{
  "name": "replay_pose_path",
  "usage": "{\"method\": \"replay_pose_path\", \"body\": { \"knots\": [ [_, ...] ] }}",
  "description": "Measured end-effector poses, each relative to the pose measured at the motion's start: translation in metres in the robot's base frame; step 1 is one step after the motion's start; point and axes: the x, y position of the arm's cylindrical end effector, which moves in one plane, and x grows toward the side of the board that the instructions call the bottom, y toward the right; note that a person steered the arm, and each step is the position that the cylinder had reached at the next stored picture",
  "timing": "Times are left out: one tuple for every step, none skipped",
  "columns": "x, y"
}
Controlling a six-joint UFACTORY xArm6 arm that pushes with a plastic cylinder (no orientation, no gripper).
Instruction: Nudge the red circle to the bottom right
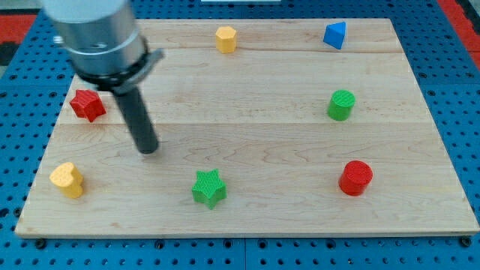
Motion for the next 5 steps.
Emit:
{"method": "replay_pose_path", "body": {
  "knots": [
    [-0.003,0.027],
    [-0.006,0.042],
    [-0.006,0.048],
    [-0.004,0.151],
    [0.028,0.207]
  ]
}}
